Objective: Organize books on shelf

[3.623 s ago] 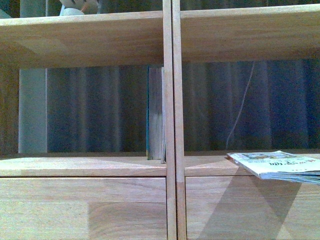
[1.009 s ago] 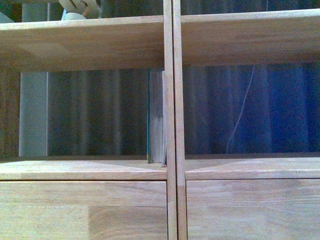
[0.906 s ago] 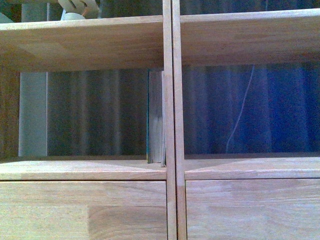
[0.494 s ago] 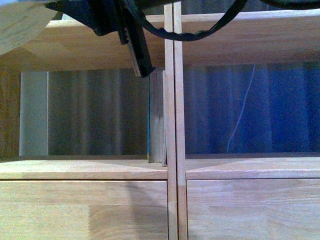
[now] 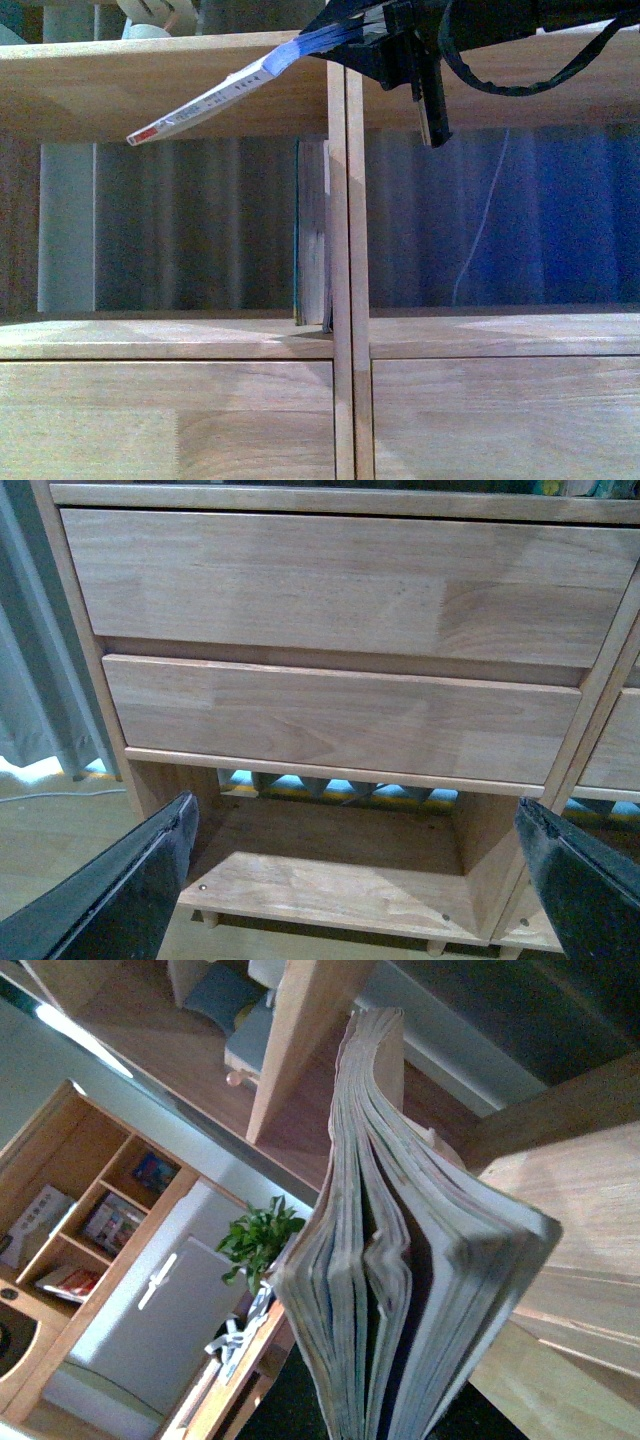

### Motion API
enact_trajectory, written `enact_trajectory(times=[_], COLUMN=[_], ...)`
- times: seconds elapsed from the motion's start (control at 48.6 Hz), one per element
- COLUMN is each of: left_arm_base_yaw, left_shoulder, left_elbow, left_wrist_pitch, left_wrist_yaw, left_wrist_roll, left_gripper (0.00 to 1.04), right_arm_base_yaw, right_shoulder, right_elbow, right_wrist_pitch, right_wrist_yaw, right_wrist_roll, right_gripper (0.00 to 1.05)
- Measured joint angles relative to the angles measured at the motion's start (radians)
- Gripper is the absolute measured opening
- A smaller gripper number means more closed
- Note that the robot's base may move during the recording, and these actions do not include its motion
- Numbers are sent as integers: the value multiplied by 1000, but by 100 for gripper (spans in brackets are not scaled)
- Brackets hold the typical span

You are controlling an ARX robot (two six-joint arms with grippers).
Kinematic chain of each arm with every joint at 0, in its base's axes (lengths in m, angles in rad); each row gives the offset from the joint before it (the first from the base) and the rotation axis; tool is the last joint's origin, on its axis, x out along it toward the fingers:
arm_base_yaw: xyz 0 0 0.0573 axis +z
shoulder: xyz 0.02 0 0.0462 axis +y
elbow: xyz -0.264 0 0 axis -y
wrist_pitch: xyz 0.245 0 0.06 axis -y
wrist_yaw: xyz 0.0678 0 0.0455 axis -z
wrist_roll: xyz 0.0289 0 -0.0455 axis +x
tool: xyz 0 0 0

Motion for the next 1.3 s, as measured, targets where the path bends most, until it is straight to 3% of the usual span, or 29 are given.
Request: enact_trajectory(times=[1.05,1.112,1.153,1.235,1.297], left_arm_base_yaw=[0,57,124,167,156], left_shoulder=[0,32,87,194,264], left_elbow=[0,0,4,34,75], left_wrist_pitch=[0,74,185,346,451], left_wrist_yaw=[2,180,357,557,617], left_wrist_roll=[0,17,20,12,8], left_gripper=[97,97,97,97,97], right_arm_base_yaw=[6,6,6,6,6], right_shoulder=[0,0,0,0,0], right_elbow=[-1,-1,-1,-2,-2], right_wrist_pitch=[8,8,8,8,8], right_wrist_yaw=[-2,-3,-1,-8,-4], right_wrist_roll=[0,-1,-1,-1,-1], right_gripper=[7,7,7,7,7])
